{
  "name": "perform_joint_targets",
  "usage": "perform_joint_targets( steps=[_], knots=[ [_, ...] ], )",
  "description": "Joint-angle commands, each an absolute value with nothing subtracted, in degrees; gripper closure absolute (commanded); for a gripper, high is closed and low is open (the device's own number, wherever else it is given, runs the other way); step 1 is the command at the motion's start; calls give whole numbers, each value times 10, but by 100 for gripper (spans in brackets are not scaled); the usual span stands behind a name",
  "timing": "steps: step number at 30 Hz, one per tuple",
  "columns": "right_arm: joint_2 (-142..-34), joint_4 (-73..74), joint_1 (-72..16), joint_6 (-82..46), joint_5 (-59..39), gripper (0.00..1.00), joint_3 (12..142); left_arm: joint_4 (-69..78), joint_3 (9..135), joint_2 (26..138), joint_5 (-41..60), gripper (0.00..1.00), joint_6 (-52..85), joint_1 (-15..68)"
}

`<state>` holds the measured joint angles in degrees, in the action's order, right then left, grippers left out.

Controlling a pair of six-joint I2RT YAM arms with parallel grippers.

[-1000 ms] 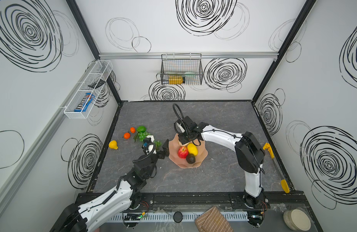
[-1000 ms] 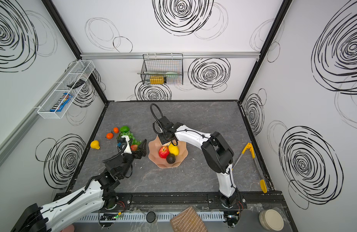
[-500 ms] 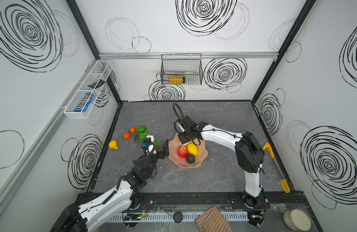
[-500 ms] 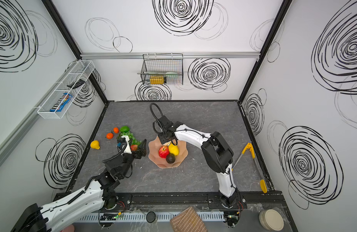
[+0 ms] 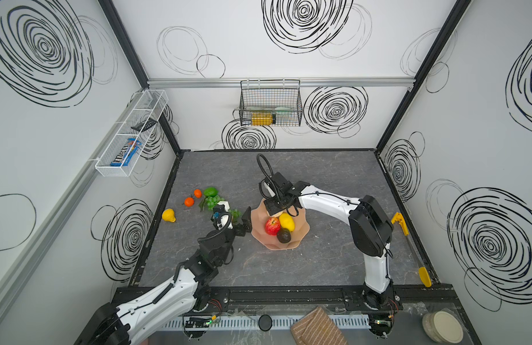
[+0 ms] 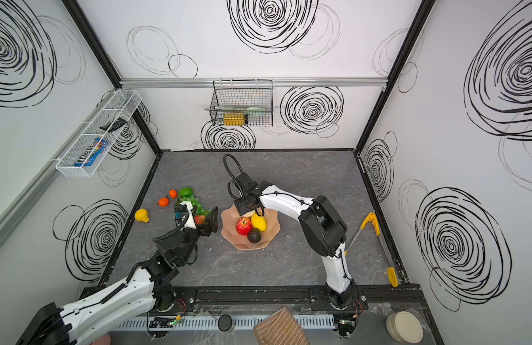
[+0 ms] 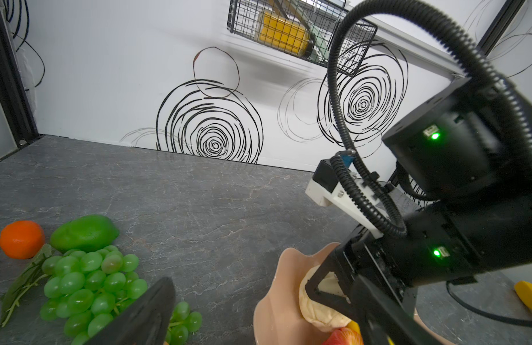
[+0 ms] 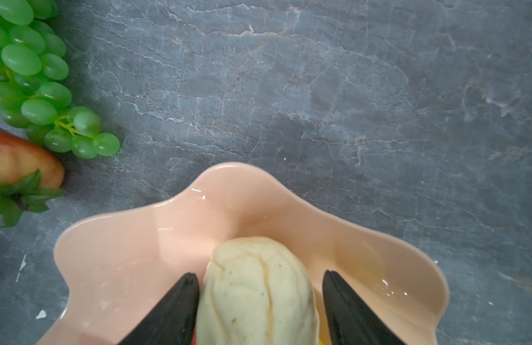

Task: Place and organize the fake fruits in the fruit bowl
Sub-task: 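Open the right gripper and raise it back beside the bowl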

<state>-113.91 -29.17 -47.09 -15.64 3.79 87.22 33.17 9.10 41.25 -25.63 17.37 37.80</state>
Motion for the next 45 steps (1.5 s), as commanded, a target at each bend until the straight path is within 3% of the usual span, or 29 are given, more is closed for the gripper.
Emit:
perform_joint_targets(
  steps=[1, 12, 20, 26, 33, 40, 45],
  knots=[
    [-1143, -302, -475, -157, 42, 28, 889, 352, 91, 413, -265, 4, 172, 375],
    [-1107, -316, -475, -164, 33, 14, 895, 347, 96, 420, -264, 4, 174, 375],
    [-1009, -310, -475, -167, 35, 11, 864, 340, 106, 436, -239, 4, 170, 375],
    [-857, -243, -474, -165, 46, 10, 748, 301, 127, 461, -207, 4, 206, 374],
    [-629, -16, -453, -194, 62, 5, 468, 144, 194, 488, -252, 4, 330, 326],
    [-572, 15, -389, -237, 18, 5, 373, 54, 244, 546, -204, 4, 404, 226],
    [-571, 27, -368, -249, -19, 5, 343, -68, 316, 631, -256, 4, 405, 205]
  ],
)
